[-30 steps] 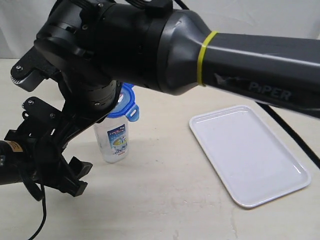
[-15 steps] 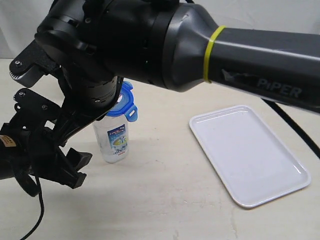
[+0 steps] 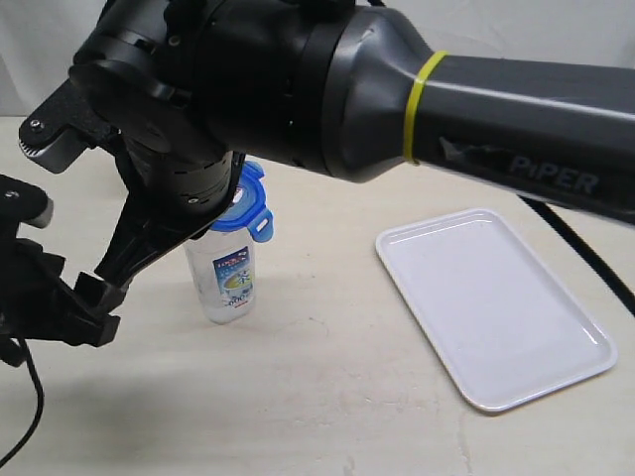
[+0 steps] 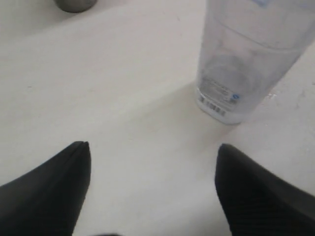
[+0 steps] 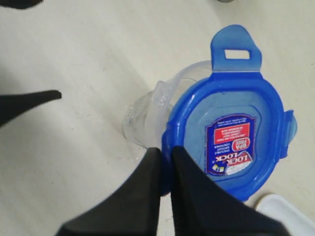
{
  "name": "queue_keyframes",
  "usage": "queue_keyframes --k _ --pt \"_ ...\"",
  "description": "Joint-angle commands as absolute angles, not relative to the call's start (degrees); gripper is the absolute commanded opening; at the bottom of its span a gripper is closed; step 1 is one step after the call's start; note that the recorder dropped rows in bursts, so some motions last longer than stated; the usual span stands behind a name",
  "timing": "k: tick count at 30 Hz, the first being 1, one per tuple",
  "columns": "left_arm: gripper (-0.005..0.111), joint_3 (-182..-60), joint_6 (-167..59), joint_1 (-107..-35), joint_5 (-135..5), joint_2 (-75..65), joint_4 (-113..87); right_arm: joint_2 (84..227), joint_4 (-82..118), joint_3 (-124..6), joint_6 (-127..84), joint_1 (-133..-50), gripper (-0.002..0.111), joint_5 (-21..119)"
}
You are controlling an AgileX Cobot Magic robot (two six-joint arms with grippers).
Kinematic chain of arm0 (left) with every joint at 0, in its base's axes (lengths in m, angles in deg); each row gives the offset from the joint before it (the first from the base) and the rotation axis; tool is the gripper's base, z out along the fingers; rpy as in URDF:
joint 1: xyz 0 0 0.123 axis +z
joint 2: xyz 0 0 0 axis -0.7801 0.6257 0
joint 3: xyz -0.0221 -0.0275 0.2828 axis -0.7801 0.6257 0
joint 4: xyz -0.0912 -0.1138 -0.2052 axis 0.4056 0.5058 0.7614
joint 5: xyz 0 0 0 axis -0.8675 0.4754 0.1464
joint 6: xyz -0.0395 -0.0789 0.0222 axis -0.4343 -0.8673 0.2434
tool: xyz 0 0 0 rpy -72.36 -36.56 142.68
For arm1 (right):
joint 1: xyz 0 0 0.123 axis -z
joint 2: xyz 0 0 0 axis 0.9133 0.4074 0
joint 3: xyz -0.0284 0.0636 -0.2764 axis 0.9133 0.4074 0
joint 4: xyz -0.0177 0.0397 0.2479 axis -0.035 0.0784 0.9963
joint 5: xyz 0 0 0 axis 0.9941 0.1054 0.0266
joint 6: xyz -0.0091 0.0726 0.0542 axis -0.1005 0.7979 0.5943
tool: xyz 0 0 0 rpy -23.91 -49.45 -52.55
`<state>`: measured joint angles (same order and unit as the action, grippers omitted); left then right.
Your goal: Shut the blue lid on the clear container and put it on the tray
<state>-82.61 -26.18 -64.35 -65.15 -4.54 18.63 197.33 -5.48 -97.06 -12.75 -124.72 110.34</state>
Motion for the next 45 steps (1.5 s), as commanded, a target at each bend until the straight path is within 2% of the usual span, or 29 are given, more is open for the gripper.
queue_keyframes --k 1,5,10,16,19,45 --pt "0.057 -80.3 -26.8 -60.8 -68.5 -7.3 23.0 196.5 -5.5 -97.0 -12.5 -124.7 0.004 109.3" --pt "0.041 -79.3 -26.8 -58.5 -68.8 -9.5 23.8 196.5 -5.5 -97.2 -12.1 -124.7 0.004 108.4" --pt "0.026 -79.1 -26.8 -58.5 -68.8 -9.9 23.8 196.7 -5.1 -100.9 -11.3 -124.6 0.004 112.2" --pt "0.014 -79.1 -26.8 -58.5 -67.9 -9.9 23.8 197.0 -2.1 -105.0 -11.7 -124.6 0.004 115.6" --pt "0.013 -79.1 -26.8 -58.5 -67.3 -9.9 23.8 197.9 -2.8 -105.0 -11.8 -124.5 0.004 118.8" --pt "0.013 -79.1 -26.8 -58.5 -65.7 -9.9 23.9 200.8 -1.9 -108.9 -8.2 -124.4 0.004 118.1"
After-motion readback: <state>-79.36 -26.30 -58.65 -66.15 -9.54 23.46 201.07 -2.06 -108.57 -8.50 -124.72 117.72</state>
